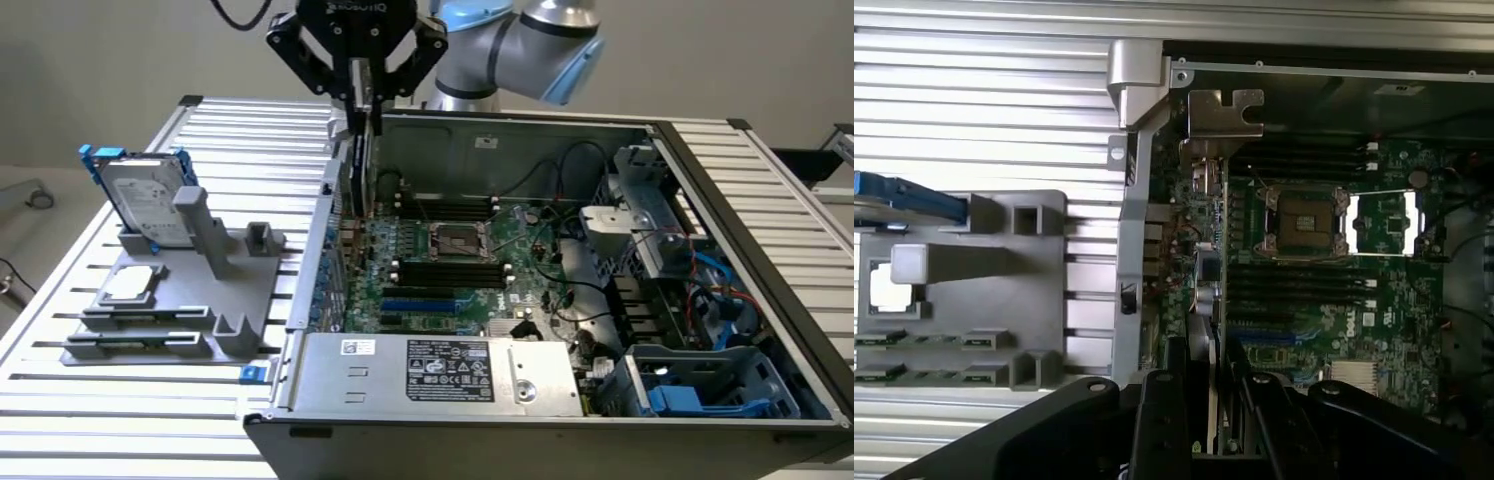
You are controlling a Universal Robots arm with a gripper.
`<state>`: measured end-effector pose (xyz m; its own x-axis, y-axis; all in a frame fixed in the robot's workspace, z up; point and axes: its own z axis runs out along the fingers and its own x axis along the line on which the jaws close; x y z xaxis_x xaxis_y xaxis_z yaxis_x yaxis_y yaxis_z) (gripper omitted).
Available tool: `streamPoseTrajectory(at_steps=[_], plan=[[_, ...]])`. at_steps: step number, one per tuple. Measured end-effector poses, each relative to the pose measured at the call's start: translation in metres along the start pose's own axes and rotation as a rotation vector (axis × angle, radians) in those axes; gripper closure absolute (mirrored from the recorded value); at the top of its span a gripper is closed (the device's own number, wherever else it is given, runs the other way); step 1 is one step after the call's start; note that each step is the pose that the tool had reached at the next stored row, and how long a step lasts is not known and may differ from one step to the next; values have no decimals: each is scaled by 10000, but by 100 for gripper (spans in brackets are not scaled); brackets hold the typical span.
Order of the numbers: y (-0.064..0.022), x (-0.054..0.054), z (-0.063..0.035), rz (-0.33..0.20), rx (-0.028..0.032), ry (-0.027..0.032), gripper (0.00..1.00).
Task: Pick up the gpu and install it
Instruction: 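Pick up the gpu and move the gpu toward the slot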
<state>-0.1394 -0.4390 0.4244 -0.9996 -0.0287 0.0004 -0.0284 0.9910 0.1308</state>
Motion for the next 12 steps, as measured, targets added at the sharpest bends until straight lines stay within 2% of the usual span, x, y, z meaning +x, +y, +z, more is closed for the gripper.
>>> streamPoseTrajectory(at_steps=[4, 7, 12], plan=[[-5, -184, 73, -1, 42, 1, 74], [0, -305, 129, -4, 52, 2, 74], [18, -432, 223, -19, 55, 4, 74]])
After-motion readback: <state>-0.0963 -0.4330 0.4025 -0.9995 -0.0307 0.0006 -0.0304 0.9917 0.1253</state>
